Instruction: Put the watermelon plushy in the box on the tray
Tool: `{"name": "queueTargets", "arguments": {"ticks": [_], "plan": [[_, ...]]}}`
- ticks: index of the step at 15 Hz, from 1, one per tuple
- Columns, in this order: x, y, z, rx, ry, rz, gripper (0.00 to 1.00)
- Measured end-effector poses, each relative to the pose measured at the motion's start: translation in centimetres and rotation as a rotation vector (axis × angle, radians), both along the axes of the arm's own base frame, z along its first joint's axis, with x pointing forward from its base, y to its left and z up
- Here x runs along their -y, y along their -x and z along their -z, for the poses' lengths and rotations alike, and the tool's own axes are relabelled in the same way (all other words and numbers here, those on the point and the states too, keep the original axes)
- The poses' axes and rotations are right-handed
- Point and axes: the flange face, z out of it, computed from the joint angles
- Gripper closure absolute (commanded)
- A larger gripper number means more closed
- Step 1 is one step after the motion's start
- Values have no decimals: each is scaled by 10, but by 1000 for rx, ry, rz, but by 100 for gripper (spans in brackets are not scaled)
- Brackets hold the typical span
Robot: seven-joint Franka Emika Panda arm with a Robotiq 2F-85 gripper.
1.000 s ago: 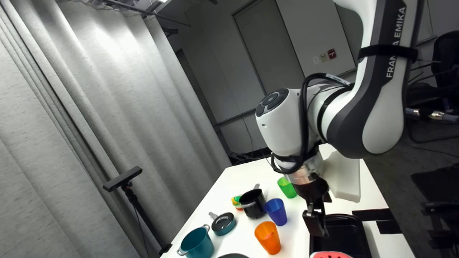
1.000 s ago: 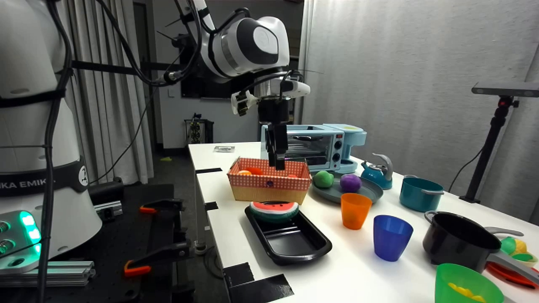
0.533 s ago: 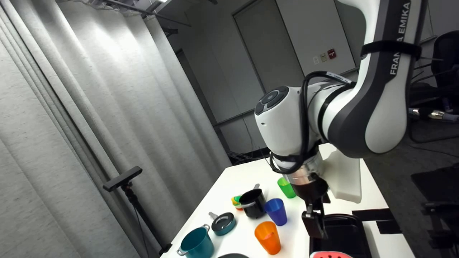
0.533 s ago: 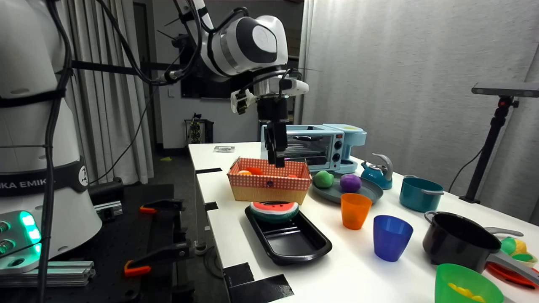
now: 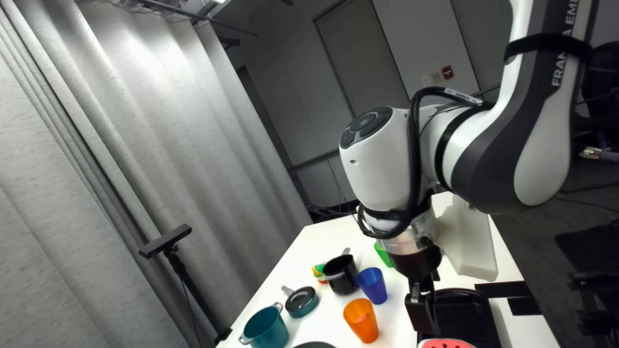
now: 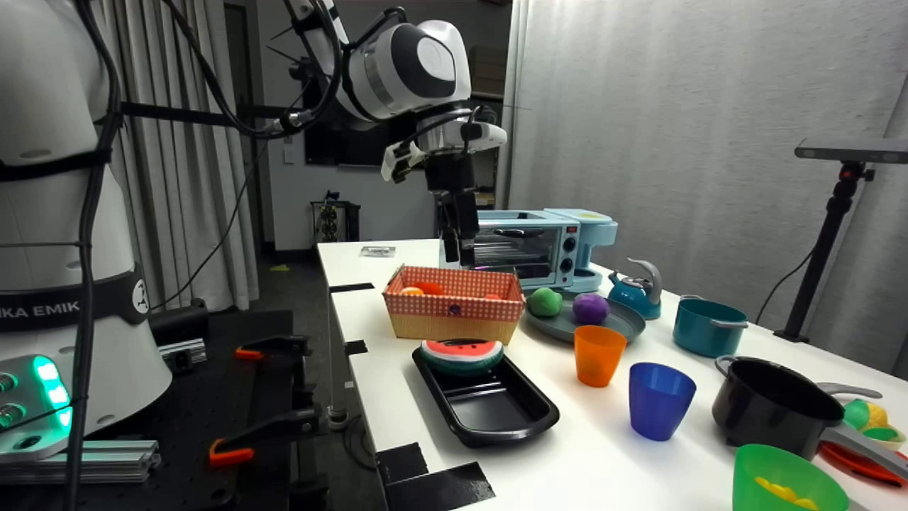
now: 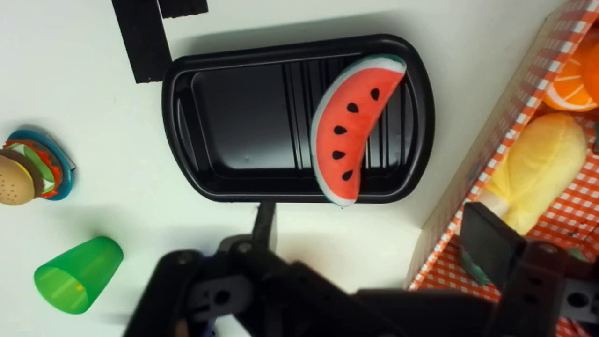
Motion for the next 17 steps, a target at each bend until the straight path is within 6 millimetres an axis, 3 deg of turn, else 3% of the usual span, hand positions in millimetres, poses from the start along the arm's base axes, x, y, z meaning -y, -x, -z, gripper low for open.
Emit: {"name": "queueTargets", "arguments": {"ticks": [9, 17], "plan": [[-37, 7, -32, 61, -12, -93, 0], [-39, 8, -36, 67, -13, -98, 0]]}}
